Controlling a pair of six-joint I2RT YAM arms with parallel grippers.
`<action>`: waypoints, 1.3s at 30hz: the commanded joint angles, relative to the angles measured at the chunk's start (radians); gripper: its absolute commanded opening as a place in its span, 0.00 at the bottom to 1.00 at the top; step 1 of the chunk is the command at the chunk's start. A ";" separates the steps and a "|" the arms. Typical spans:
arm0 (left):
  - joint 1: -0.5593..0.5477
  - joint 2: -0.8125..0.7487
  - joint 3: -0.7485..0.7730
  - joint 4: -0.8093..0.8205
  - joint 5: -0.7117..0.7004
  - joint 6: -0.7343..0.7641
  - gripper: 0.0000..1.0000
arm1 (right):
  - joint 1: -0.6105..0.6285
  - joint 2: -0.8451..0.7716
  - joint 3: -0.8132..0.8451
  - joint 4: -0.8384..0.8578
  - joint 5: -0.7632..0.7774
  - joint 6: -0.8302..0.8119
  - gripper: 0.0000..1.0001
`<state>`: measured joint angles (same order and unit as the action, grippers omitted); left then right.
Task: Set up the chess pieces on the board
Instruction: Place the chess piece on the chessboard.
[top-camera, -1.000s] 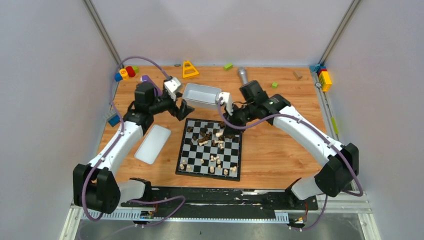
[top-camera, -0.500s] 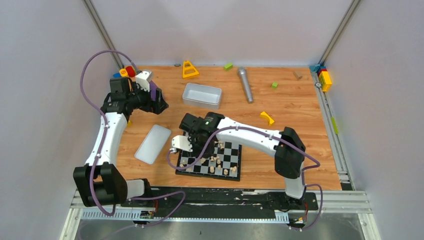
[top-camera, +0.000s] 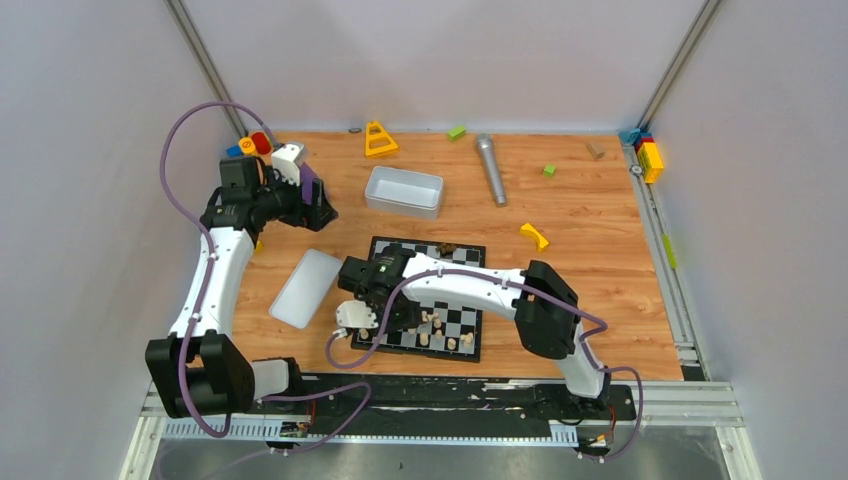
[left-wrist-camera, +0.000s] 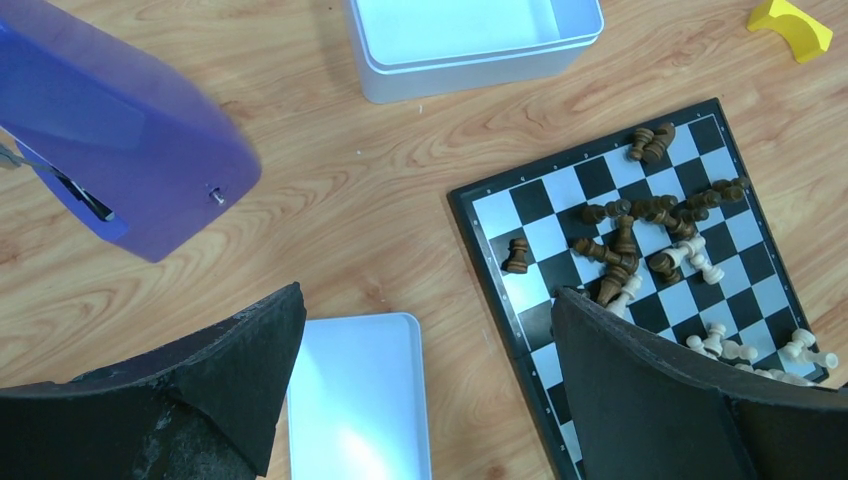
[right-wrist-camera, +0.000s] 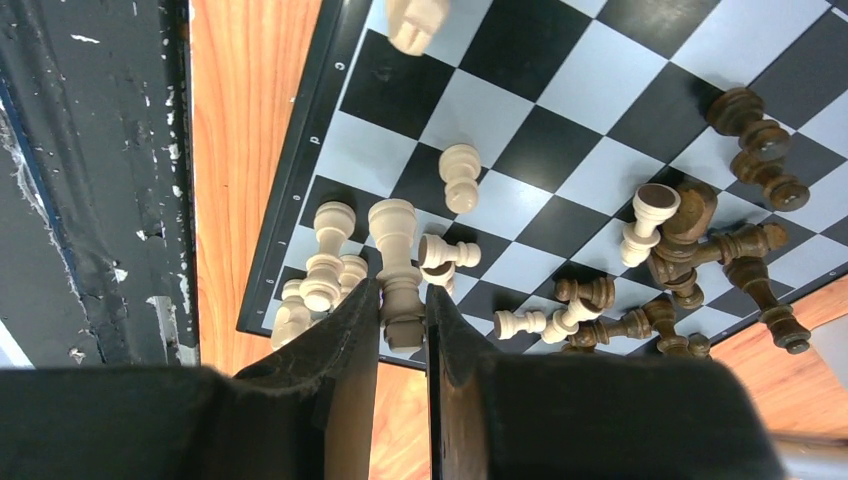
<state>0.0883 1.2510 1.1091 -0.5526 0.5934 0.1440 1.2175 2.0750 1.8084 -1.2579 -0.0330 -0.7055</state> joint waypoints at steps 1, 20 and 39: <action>0.005 -0.033 0.028 0.009 0.015 -0.001 1.00 | 0.032 0.014 0.044 -0.029 0.033 -0.012 0.01; 0.005 -0.032 0.018 0.018 0.035 -0.006 1.00 | 0.080 0.069 0.056 -0.014 0.093 0.015 0.02; 0.005 -0.027 0.019 0.013 0.037 -0.002 1.00 | 0.100 0.089 0.055 -0.004 0.096 0.031 0.09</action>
<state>0.0887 1.2507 1.1091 -0.5507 0.6125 0.1436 1.3117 2.1456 1.8412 -1.2774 0.0414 -0.6903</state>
